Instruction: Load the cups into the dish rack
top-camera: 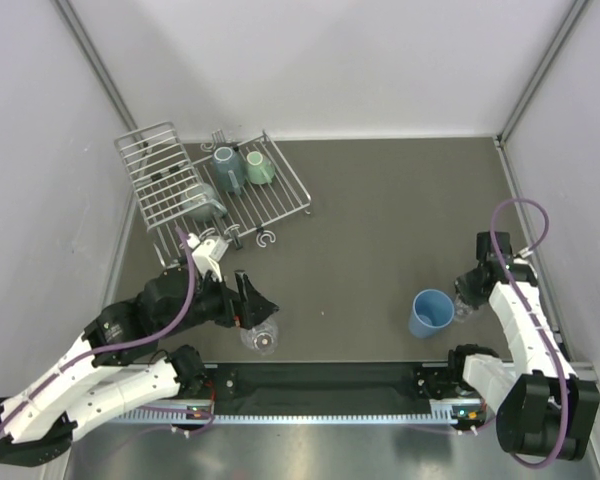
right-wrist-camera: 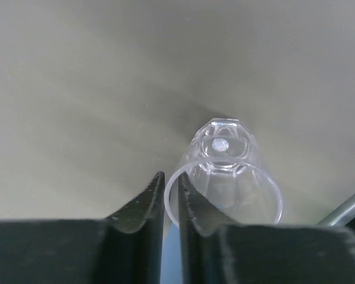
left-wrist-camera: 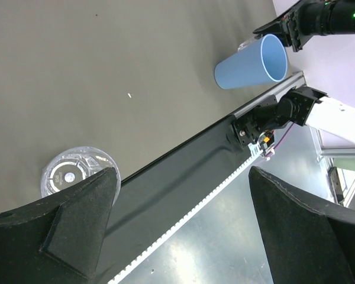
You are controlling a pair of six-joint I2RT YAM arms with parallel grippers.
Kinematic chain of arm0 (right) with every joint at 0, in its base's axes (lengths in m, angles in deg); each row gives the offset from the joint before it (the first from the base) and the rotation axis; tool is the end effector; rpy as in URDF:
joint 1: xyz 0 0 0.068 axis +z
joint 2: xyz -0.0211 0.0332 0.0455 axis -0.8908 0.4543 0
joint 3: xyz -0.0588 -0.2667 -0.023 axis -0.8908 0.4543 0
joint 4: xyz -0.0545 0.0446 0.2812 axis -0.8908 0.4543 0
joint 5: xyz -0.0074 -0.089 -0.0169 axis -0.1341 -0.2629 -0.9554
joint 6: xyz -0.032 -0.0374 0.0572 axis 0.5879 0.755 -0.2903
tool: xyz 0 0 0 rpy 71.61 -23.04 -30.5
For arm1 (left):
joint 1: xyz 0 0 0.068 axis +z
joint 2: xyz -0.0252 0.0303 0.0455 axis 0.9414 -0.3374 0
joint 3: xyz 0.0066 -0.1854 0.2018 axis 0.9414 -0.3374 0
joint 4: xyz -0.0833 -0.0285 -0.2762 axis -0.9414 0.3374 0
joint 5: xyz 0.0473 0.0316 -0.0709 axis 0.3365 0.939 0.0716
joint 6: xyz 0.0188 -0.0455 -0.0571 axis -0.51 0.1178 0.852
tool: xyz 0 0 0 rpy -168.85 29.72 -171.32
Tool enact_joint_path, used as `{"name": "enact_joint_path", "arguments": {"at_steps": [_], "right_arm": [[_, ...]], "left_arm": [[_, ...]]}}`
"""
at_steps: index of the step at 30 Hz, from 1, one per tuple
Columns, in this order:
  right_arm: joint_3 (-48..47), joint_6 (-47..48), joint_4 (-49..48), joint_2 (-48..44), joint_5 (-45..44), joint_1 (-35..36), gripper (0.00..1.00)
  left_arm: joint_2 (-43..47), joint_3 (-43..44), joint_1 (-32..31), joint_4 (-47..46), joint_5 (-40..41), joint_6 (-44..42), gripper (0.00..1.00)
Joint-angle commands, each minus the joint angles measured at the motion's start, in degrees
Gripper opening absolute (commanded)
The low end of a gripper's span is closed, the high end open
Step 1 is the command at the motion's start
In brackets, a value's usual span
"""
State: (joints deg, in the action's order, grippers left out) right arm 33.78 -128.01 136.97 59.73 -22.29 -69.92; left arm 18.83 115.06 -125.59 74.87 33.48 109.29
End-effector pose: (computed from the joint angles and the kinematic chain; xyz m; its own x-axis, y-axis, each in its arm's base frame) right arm 0.1955 -0.0369 0.1720 -0.3055 0.8818 -0.3593 0.8876 0.4004 0.2277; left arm 0.0884 -0.1232 0.3386 -0.7552 -0.1693 -0.6333 0.3741 0.6820 -0.6284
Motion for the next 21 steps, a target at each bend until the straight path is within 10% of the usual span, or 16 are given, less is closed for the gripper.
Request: {"name": "enact_joint_path", "arguments": {"at_steps": [1, 14, 21], "right_arm": [[-2.0, -0.7, -2.0, -1.4, -0.6, -0.7, 0.02], [-18.9, 16.6, -11.1, -5.4, 15.3, -0.6, 0.00], [-12.8, 12.5, -44.6, -11.3, 38.8, 2.3, 0.00]], "left_arm": [[-1.1, 2.0, -0.2, -1.2, -0.2, -1.8, 0.98], [-4.2, 4.8, -0.2, -10.5, -3.5, -1.6, 0.98], [-6.9, 8.6, -0.2, -18.4, 0.8, 3.8, 0.98]]}}
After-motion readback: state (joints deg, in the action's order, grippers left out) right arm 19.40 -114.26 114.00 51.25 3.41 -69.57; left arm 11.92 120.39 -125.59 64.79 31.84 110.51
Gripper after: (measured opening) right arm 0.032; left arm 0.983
